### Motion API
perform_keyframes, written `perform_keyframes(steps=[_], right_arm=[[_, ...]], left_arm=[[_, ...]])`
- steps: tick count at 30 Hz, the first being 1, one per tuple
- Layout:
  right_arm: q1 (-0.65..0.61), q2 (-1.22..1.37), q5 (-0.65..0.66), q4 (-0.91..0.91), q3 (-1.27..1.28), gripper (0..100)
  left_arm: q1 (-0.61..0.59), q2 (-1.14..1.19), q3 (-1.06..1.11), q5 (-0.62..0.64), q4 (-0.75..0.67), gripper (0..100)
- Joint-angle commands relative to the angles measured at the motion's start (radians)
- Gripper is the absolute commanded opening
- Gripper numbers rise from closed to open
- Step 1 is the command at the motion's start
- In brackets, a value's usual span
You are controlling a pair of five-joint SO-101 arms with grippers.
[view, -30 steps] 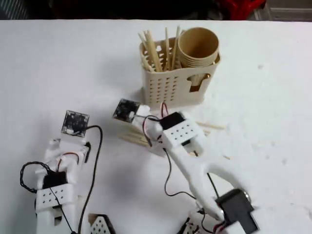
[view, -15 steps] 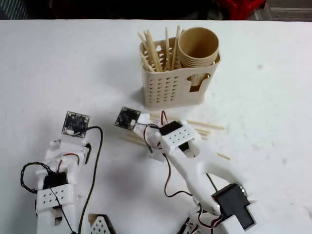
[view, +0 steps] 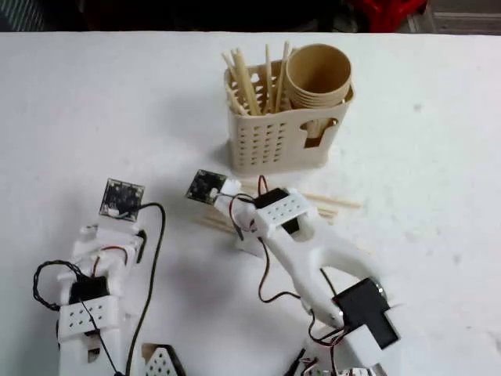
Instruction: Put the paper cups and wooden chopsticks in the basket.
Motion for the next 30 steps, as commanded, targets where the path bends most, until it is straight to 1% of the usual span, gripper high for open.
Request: perform_keyframes(steps=[1,2,5,8,10,14,18,22,27,30], right_arm=[[0.021,0.016,0.012,0.002,-0.025,1.1],[0.024,0.015,0.011,0.002,-0.025,2.3],[0.045,-0.025,0.002,0.002,-0.031,1.6],[0.079,-0.136,0.0,0.007,-0.02,1.6],[0.09,-0.223,-0.026,0.025,-0.008,1.6],[0.081,-0.398,-0.038,0.094,0.012,1.6],[0.082,-0.521,-0.04,0.13,0.014,1.6],[0.082,-0.639,-0.051,0.166,-0.048,1.6],[0.084,-0.756,-0.226,0.186,-0.299,1.6],[0.082,-0.757,-0.362,0.12,-0.489,1.6]], left_arm=[[-0.013,-0.012,-0.005,0.005,-0.021,23],[-0.013,-0.012,-0.005,0.005,-0.021,23],[-0.013,-0.012,-0.005,0.005,-0.021,23],[-0.013,-0.012,-0.005,0.005,-0.021,23],[-0.013,-0.012,-0.005,0.005,-0.021,23],[-0.013,-0.012,-0.005,0.005,-0.021,23],[-0.013,-0.012,-0.005,0.005,-0.021,23],[-0.013,-0.012,-0.005,0.005,-0.021,23],[-0.013,-0.012,-0.005,0.005,-0.021,23],[-0.013,-0.012,-0.005,0.005,-0.021,23]])
